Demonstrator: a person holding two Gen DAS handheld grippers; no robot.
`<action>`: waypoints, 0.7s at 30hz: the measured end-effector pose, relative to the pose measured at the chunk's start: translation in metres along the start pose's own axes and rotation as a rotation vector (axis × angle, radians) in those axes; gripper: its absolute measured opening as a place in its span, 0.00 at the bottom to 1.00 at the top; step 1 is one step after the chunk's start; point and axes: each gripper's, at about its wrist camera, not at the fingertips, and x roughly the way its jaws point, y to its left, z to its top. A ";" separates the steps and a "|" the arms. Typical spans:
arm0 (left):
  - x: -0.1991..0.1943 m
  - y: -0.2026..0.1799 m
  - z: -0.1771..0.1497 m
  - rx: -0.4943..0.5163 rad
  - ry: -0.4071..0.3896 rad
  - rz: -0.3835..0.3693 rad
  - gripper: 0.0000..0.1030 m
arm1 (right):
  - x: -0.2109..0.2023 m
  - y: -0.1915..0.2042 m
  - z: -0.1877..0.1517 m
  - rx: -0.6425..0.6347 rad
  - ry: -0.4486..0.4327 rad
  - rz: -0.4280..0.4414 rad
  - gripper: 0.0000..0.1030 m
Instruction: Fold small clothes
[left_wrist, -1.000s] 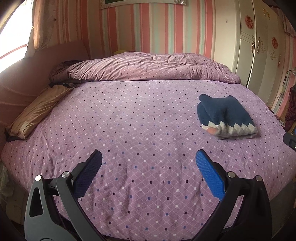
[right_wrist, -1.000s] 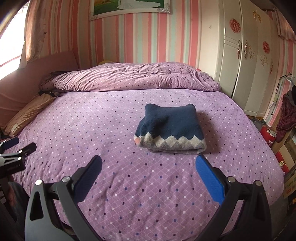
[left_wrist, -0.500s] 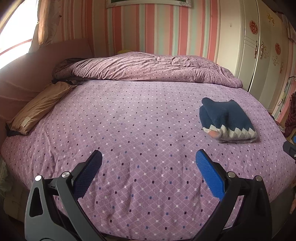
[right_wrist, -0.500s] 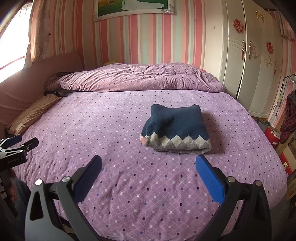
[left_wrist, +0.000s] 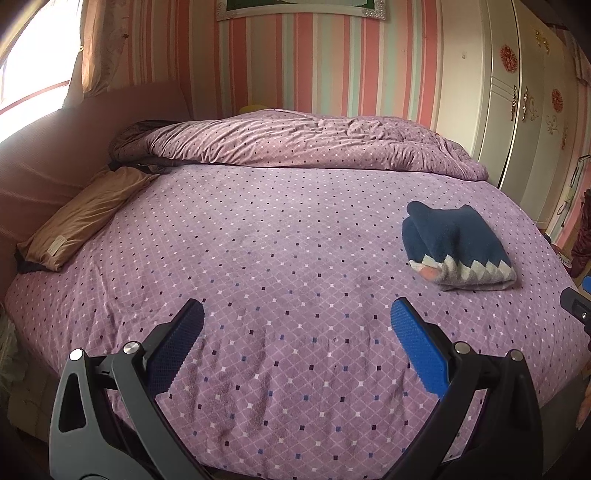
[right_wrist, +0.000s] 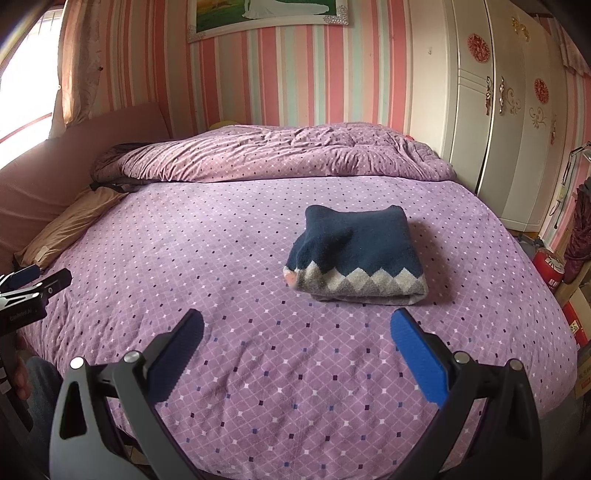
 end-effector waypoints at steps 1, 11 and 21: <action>0.000 0.001 0.000 -0.002 0.002 0.002 0.97 | 0.000 0.000 0.000 -0.002 -0.002 0.001 0.98; -0.001 0.006 0.001 -0.010 -0.001 0.009 0.97 | 0.002 0.004 0.001 -0.002 0.000 0.024 0.98; -0.004 0.007 0.002 -0.014 -0.009 0.004 0.97 | 0.002 0.005 0.001 0.006 -0.002 0.039 0.98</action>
